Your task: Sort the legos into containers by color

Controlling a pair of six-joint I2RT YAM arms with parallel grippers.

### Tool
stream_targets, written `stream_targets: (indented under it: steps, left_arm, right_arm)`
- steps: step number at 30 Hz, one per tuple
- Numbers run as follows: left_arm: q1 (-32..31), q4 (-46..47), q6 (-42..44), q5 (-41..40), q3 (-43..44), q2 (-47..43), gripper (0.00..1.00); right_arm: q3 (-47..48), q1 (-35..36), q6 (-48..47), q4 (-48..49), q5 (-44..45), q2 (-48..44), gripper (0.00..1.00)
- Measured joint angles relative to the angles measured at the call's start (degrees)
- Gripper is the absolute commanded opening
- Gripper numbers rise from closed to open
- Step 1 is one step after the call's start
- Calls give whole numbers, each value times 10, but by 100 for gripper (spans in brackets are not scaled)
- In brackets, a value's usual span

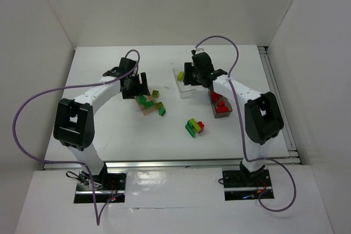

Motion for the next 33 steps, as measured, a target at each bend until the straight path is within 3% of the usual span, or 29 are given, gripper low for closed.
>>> stream_targets:
  steps: [2, 3, 5, 7, 10, 15, 16, 18, 26, 33]
  left_arm:
    - [-1, -3, -6, -5, 0, 3, 95]
    - [-2, -4, -9, -10, 0, 4, 96]
    - [-6, -13, -10, -15, 2, 5, 96]
    - [-12, -21, -10, -20, 6, 5, 94]
    - [-23, -26, -12, -25, 9, 4, 85]
    - [-58, -41, -18, -38, 32, 4, 75]
    - [-68, -43, -24, -43, 42, 5, 68]
    - [-89, -49, -34, -63, 71, 11, 65]
    - [-143, -89, -73, -169, 178, 117, 62]
    - [-137, -156, -90, -241, 173, 158, 59]
  right_arm:
    - [31, -1, -1, 0, 5, 34, 48]
    - [51, -2, -2, -1, 5, 55, 64]
    - [82, -2, -2, -1, 6, 90, 79]
    - [101, -2, -5, -1, 10, 113, 84]
    - [103, -2, -8, -7, 17, 118, 79]
    - [70, 3, -9, 9, 30, 89, 56]
    - [51, 4, -6, 13, 31, 73, 56]
    - [13, 7, -1, 13, 33, 36, 56]
    - [-50, 14, 7, 19, 31, -53, 55]
    - [-51, 16, 7, 19, 15, -54, 48]
